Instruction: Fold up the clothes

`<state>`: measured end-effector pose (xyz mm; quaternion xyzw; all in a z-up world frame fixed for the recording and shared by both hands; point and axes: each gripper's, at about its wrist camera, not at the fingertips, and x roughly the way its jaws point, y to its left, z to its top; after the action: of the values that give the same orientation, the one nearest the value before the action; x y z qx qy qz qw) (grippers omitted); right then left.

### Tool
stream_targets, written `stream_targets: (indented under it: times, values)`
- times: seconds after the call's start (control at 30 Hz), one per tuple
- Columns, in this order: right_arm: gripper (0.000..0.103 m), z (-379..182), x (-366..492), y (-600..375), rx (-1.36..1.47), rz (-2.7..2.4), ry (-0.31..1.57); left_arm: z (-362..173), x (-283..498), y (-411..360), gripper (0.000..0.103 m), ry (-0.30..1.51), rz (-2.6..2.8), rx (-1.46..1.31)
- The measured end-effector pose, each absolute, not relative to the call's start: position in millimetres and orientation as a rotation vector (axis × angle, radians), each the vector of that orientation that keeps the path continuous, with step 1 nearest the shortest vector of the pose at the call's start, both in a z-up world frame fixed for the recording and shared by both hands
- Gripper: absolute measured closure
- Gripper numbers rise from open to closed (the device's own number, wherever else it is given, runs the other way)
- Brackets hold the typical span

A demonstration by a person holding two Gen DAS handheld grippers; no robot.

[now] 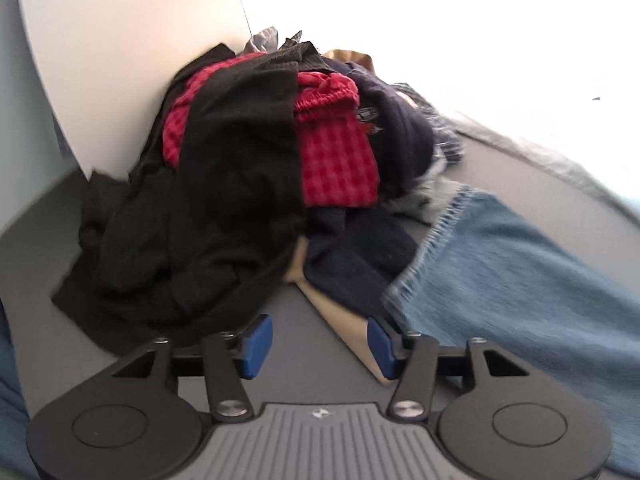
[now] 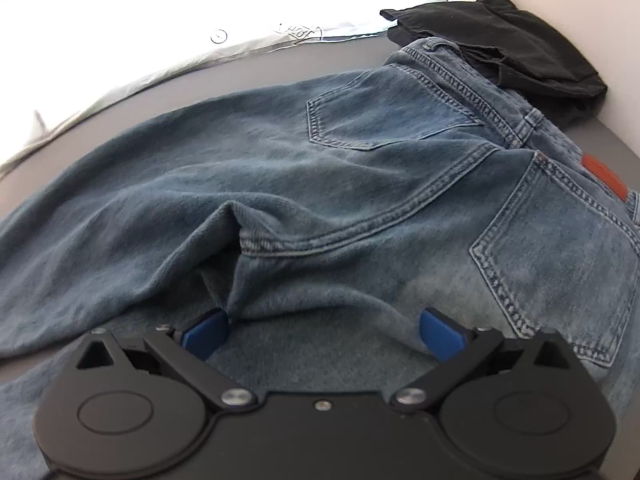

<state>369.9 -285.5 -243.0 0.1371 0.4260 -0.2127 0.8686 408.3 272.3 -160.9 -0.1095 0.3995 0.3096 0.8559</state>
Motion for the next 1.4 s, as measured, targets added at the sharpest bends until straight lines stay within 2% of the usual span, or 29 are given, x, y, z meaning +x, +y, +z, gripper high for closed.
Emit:
stream_targets:
  times: [0.1, 0.47, 0.63, 0.73, 0.9, 1.0, 1.17, 1.4]
  values:
    - [0.000, -238.0, 352.2, -296.7, 0.336, -0.447, 0.867, -165.4, 383.6, 245.3, 0.036, 0.866, 0.561, -0.262]
    - [0.001, -228.3, 241.0, -379.0, 0.398, -0.575, 0.780, -215.1, 328.2, 91.4, 0.029, 1.069, 0.211, -0.169]
    - [0.012, -231.9, 215.1, -418.1, 0.488, -0.566, 0.764, -220.2, 313.8, 67.7, 0.021, 1.072, 0.239, -0.146]
    - [0.024, -234.2, 201.9, -435.6, 0.553, -0.561, 0.758, -222.3, 305.8, 63.7, 0.012, 1.082, 0.267, -0.186]
    - [0.050, -241.6, 190.1, -461.4, 0.664, -0.508, 0.748, -232.8, 296.5, 49.0, 0.000, 1.082, 0.305, -0.158]
    - [0.063, -245.2, 188.3, -475.2, 0.756, -0.453, 0.724, -234.6, 291.6, 46.7, 0.000, 1.056, 0.319, -0.162]
    - [0.072, -252.8, 191.3, -490.1, 0.926, -0.456, 0.706, -236.3, 288.4, 45.3, 0.000, 1.028, 0.324, -0.158]
    - [0.073, -256.0, 193.3, -496.2, 1.024, -0.483, 0.716, -238.0, 282.1, 42.8, 0.000, 0.983, 0.316, -0.137]
